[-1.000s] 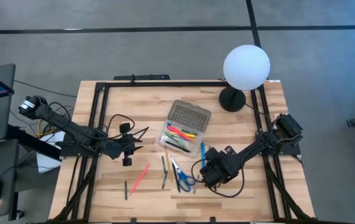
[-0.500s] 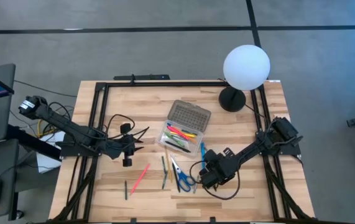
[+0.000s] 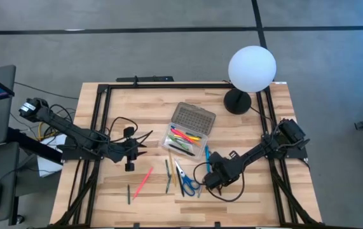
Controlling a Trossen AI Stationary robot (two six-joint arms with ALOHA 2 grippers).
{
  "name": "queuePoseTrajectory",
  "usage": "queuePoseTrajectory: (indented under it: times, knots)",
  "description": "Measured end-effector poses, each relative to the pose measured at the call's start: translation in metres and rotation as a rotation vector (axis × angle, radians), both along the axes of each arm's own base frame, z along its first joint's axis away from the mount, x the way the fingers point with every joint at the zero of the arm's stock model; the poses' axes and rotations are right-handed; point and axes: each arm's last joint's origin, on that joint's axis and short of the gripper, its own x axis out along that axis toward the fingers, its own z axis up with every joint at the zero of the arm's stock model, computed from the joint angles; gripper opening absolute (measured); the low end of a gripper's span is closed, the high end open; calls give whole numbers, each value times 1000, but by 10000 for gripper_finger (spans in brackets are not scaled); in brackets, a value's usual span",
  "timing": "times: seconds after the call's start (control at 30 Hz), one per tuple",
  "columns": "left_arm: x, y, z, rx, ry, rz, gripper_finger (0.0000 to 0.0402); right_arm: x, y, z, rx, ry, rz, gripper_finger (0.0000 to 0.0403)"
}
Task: Pick & place school supplies into a supply box
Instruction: Put the gray pen into the gray supply box
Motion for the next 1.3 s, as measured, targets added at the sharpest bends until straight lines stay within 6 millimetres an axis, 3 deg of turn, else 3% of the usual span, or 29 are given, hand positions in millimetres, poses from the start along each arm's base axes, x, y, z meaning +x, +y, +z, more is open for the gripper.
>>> queuePoseTrajectory:
  times: [0.37,0.77,1.03,1.3]
  knots:
    - [0,0,0,-2,0,2,98,-6,2,2,94,107,54,5]
    - [0,0,0,0,-2,5,98,-30,16,7,223,311,61,7]
    - [2,0,2,4,-27,4,98,-32,24,9,257,316,238,4]
    - [2,-1,3,4,-42,1,98,-36,31,12,184,297,299,1]
